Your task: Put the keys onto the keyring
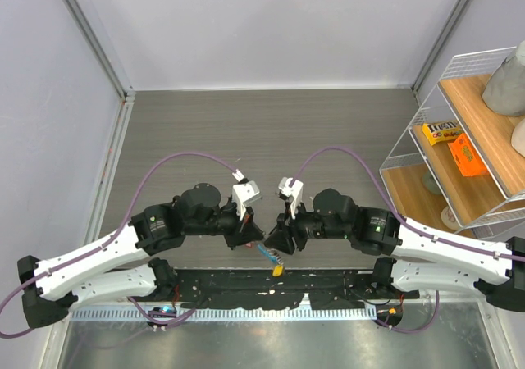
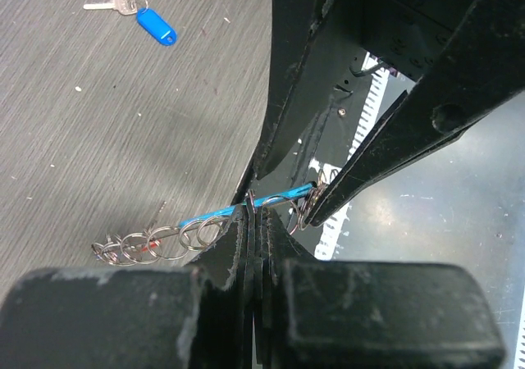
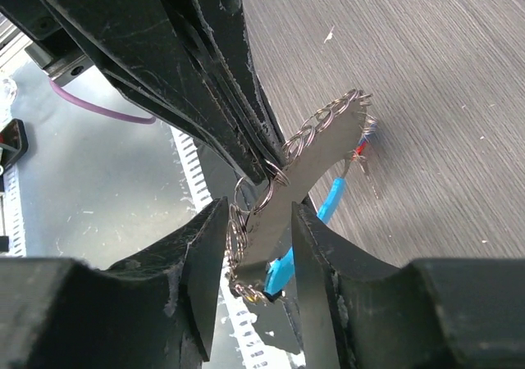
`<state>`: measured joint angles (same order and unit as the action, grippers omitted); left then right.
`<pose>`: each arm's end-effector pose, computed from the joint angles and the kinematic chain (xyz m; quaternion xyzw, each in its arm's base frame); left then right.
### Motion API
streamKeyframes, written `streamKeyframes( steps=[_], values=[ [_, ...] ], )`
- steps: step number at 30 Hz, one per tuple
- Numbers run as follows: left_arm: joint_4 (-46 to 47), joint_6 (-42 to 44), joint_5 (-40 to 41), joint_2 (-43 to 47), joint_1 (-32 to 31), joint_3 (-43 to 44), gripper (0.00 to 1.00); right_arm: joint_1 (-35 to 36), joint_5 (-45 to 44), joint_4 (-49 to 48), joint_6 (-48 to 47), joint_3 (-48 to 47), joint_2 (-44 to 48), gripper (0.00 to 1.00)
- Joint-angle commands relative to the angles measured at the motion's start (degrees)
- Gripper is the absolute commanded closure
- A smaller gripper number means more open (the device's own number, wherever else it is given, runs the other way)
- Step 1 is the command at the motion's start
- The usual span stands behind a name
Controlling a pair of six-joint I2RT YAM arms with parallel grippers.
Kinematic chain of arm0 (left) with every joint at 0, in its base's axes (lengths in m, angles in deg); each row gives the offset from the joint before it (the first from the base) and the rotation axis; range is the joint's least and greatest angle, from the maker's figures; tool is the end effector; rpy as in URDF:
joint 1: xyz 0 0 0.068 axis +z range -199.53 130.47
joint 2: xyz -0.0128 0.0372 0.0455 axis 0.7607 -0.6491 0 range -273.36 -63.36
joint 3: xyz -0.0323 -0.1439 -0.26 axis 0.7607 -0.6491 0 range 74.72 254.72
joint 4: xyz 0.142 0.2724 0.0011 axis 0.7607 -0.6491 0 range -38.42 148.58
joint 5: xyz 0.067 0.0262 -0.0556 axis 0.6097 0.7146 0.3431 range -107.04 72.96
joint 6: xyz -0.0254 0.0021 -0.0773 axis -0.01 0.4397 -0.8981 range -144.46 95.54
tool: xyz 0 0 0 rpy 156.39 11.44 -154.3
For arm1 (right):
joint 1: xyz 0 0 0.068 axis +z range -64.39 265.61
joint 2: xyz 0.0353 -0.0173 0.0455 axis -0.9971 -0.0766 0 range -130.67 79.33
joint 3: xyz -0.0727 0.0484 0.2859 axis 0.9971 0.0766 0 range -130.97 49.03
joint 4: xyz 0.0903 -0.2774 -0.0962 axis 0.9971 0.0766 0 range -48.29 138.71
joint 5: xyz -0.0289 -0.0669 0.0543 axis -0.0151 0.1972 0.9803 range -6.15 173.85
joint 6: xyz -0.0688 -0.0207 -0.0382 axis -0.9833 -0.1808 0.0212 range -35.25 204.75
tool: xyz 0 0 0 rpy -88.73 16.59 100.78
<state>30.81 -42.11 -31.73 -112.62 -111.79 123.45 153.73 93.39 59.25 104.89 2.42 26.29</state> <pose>0.1001 -0.2290 0.3238 0.3839 0.7628 -0.4108 0.3194 0.0915 0.2590 0.3144 -0.3812 0.7450 0.4281 0.3412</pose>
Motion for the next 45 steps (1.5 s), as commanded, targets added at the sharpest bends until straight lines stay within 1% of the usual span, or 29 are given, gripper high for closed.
streamKeyframes(
  steps=[1,10,16,20,24,28,37,41,44,45],
  values=[
    [2.1,-0.5,0.6,1.4,-0.3,3.0,1.0,0.4,0.0,-3.0,1.6,-1.7,-0.2,0.6],
    [2.5,-0.7,0.5,1.4,-0.9,2.6,1.0,0.6,0.6,-6.5,2.6,-0.5,-0.6,0.67],
    [2.3,-0.6,1.3,2.0,-0.9,2.7,1.0,0.6,0.7,-6.0,2.6,-0.5,-1.8,0.7],
    [1.6,-0.4,1.7,2.7,-1.0,2.9,1.0,0.6,-0.4,-5.1,2.6,-0.1,-1.1,0.7],
    [1.1,-0.3,1.8,3.0,-0.9,3.0,1.0,0.7,-1.2,-5.2,3.0,0.6,0.8,0.65],
    [1.0,-0.2,2.1,3.4,-1.0,3.0,1.0,0.6,-1.4,-5.0,3.4,0.6,1.2,0.65],
    [1.0,-0.2,2.4,3.6,-1.0,3.1,1.0,1.1,-0.1,-6.1,3.8,0.5,-1.3,0.66],
    [1.1,-0.2,2.4,3.7,-1.0,3.1,1.0,1.1,-0.2,-6.1,3.4,0.4,-1.4,0.75],
    [1.1,-0.1,2.6,3.9,-1.0,3.1,1.0,1.1,-0.7,-5.6,3.5,0.2,-1.1,0.88],
    [1.1,-0.2,2.6,3.9,-0.9,3.1,1.0,1.1,-0.8,-5.5,3.4,0.2,-0.8,0.91]
  ],
)
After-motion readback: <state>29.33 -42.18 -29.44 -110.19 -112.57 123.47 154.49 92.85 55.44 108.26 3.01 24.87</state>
